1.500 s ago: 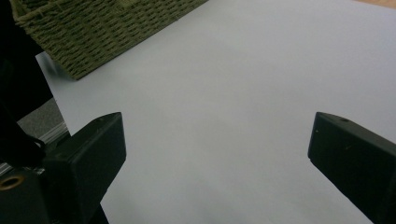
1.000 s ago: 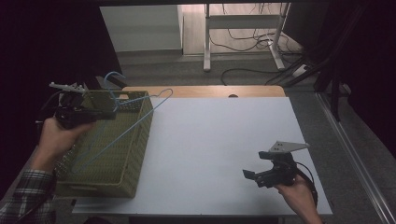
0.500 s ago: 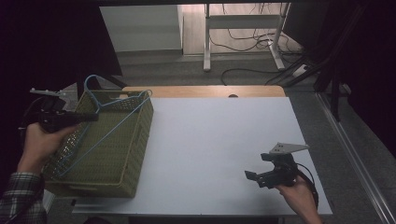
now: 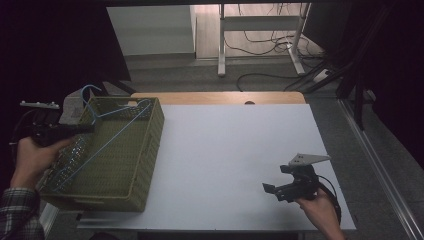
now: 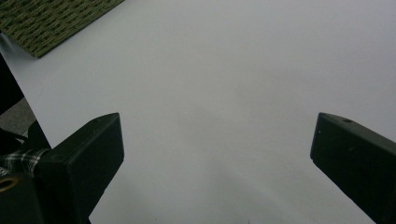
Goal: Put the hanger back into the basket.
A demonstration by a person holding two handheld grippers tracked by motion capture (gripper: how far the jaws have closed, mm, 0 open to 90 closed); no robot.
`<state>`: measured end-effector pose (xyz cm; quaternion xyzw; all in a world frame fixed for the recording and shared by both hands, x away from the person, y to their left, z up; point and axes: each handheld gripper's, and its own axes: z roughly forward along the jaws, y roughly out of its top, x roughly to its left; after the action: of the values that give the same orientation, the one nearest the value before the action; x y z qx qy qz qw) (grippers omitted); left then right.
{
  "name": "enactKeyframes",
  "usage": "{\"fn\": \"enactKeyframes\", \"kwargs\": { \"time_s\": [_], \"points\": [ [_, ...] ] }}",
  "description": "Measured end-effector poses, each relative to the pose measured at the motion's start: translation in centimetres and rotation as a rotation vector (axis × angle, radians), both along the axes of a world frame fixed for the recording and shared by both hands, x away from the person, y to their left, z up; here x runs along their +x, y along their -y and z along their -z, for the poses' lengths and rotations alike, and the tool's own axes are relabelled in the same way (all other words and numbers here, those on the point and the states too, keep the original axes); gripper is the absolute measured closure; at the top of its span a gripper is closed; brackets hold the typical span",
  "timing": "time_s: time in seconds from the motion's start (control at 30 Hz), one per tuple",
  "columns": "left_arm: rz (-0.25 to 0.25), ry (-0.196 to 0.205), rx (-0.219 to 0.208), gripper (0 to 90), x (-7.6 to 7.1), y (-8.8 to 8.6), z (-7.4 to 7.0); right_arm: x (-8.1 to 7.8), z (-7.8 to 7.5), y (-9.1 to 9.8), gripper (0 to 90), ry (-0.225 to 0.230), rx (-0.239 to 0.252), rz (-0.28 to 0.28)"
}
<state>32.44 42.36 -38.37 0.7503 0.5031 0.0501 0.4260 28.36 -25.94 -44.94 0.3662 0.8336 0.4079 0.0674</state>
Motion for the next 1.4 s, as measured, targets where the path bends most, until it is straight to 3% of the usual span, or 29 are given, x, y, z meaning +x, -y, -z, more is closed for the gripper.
{"fn": "enactKeyframes", "kwargs": {
  "time_s": [0.23,0.43,0.7,0.77,0.87,0.97,1.0,1.17,1.27,1.4],
  "points": [
    [-0.008,-0.008,-0.026,87.3,0.8,-0.5,2.7,0.0,0.4,-0.2,2.5,-0.009,-0.011,-0.006],
    [-0.033,-0.049,-0.011,87.2,1.5,-0.5,5.1,0.0,0.5,-0.2,2.5,-0.01,-0.015,-0.005],
    [-0.111,-0.119,0.109,85.6,1.6,-0.7,7.2,-0.1,0.5,-0.1,2.5,0.001,-0.013,-0.004],
    [-0.128,-0.12,0.138,77.9,1.5,-0.6,7.3,-0.1,0.5,0.0,2.5,0.011,-0.013,-0.006],
    [-0.169,-0.085,0.201,64.5,1.1,-0.2,6.7,-0.3,0.5,0.0,2.5,0.032,-0.023,-0.008],
    [-0.184,-0.049,0.22,42.7,0.6,0.3,6.2,-0.5,0.4,0.2,2.5,0.038,-0.022,-0.007],
    [-0.182,-0.031,0.222,40.8,0.3,0.5,5.9,-0.5,0.3,0.3,2.5,0.037,-0.017,-0.003],
    [-0.141,0.047,0.166,22.4,-1.3,2.1,4.6,-0.9,0.0,0.8,1.4,0.049,-0.015,0.023],
    [-0.094,0.094,0.138,17.5,-2.6,3.7,3.6,-1.1,-0.1,0.9,1.2,0.053,-0.013,0.029],
    [-0.024,0.122,0.095,11.7,-4.3,5.9,3.0,-1.4,-0.1,1.2,1.2,0.051,-0.014,0.029]
  ]
}}
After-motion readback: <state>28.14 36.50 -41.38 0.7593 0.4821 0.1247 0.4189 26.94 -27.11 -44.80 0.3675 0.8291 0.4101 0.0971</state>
